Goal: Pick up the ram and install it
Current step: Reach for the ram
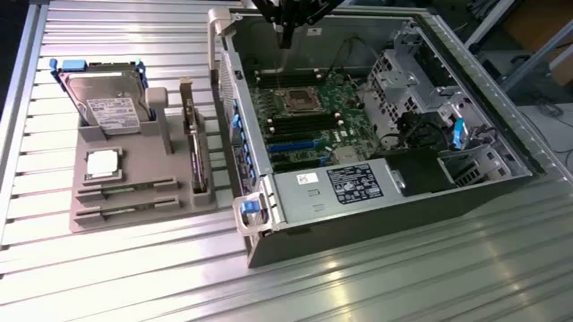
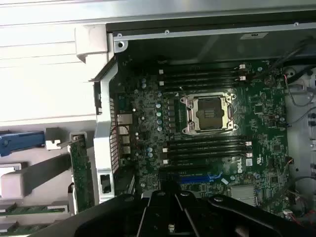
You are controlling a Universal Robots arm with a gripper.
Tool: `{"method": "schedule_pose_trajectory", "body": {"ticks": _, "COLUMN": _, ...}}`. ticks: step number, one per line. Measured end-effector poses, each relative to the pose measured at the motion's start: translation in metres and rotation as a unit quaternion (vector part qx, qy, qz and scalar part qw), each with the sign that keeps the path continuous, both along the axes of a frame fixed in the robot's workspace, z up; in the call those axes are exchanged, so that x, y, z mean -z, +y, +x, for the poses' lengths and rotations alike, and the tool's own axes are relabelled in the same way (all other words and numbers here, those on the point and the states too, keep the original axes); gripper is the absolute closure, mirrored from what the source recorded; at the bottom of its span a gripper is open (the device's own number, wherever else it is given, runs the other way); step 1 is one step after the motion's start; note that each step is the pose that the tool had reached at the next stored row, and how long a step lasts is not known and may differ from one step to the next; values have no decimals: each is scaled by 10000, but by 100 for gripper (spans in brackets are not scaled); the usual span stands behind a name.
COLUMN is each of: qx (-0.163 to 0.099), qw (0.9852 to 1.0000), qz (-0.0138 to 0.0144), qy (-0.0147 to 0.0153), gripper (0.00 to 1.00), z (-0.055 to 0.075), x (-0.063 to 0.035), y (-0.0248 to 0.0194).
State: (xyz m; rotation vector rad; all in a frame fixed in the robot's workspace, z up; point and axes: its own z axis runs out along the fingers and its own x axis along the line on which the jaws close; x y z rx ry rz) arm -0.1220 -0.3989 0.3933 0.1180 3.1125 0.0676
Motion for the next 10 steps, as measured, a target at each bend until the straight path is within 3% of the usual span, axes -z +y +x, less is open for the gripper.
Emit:
{"method": "schedule_pose_trajectory", "body": {"ticks": 1, "qx": 0, "qw": 10000, "qz": 0, "qy": 0, "gripper": 89, "z": -116, "x": 0, "y": 0}}
{"method": "schedule_pose_trajectory", "body": {"ticks": 2, "qx": 0, "qw": 10000, "qz": 0, "qy": 0, "gripper": 89, "z": -139, "x": 0, "y": 0}}
{"method": "schedule_pose_trajectory", "body": {"ticks": 10, "qx": 0, "qw": 10000, "qz": 0, "qy": 0, "gripper": 89, "z": -205, "x": 0, "y": 0}}
